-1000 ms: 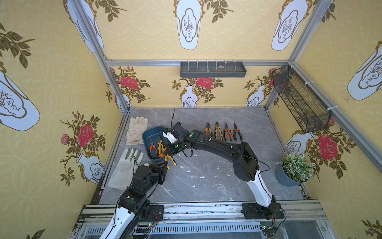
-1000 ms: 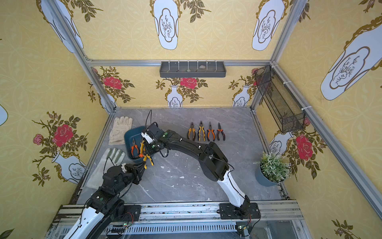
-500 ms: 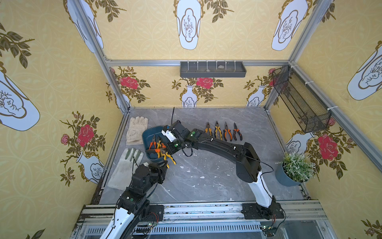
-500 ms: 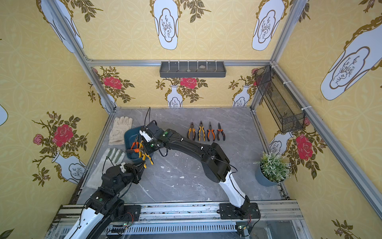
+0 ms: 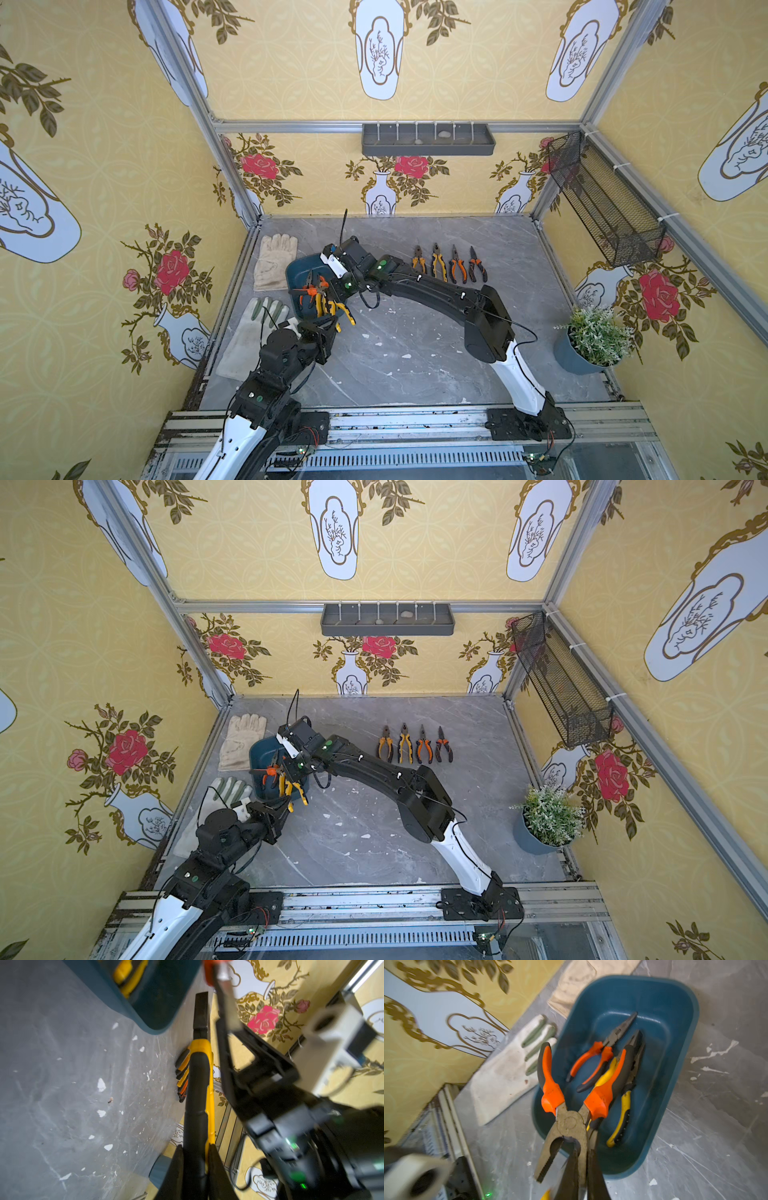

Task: Take the pliers out of the storage box
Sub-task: Pick up the pliers from the storage box.

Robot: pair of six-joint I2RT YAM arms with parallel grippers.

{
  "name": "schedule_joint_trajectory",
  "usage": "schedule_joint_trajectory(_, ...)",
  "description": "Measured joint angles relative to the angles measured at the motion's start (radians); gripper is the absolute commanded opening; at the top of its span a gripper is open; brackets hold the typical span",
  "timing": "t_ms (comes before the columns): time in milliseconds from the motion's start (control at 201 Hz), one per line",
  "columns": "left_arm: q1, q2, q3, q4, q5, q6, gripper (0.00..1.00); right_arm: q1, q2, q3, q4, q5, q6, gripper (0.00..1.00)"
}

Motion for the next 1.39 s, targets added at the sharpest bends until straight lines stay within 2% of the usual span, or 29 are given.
schedule_joint_trajectory(149,-0.052,0.049,0.087,-0.043,0.051,0.061,0.00,-0.026,0.058,0.053,0.015,0.027,-0.004,0.00)
schedule_joint_trajectory(334,-0.061,0.043,0.219,-0.180,0.086,0.153,0.00,-0.035,0.071,0.074,0.035,0.051,-0.003,0.00)
schedule_joint_trajectory(418,-0.060,0.038,0.316,-0.253,0.086,0.224,0.00,-0.032,0.074,0.072,0.039,0.045,-0.003,0.31)
schedule_joint_trajectory(503,-0.059,0.053,0.398,-0.276,0.065,0.309,0.00,-0.029,0.072,0.051,0.047,0.040,-0.005,0.38)
schedule_joint_trajectory(647,-0.056,0.090,0.419,-0.275,0.031,0.388,0.00,-0.005,0.018,-0.059,0.053,0.027,-0.003,0.40)
schedule_joint_trajectory(936,-0.047,0.160,0.376,-0.209,0.064,0.537,0.00,-0.005,-0.227,-0.320,0.072,0.059,0.020,0.40)
schedule_joint_trajectory(1021,-0.047,0.186,0.385,-0.182,0.080,0.603,0.00,-0.020,-0.295,-0.385,0.058,0.080,0.020,0.52)
schedule_joint_trajectory(1085,-0.048,0.207,0.417,-0.203,0.077,0.660,0.00,-0.037,-0.344,-0.437,0.046,0.101,0.021,0.54)
schedule_joint_trajectory(1270,-0.044,0.225,0.452,-0.376,-0.082,0.796,0.00,-0.116,-0.468,-0.560,0.050,0.169,0.031,0.54)
schedule_joint_trajectory(1394,-0.046,0.220,0.428,-0.389,-0.108,0.871,0.00,-0.145,-0.505,-0.598,0.044,0.177,0.045,0.54)
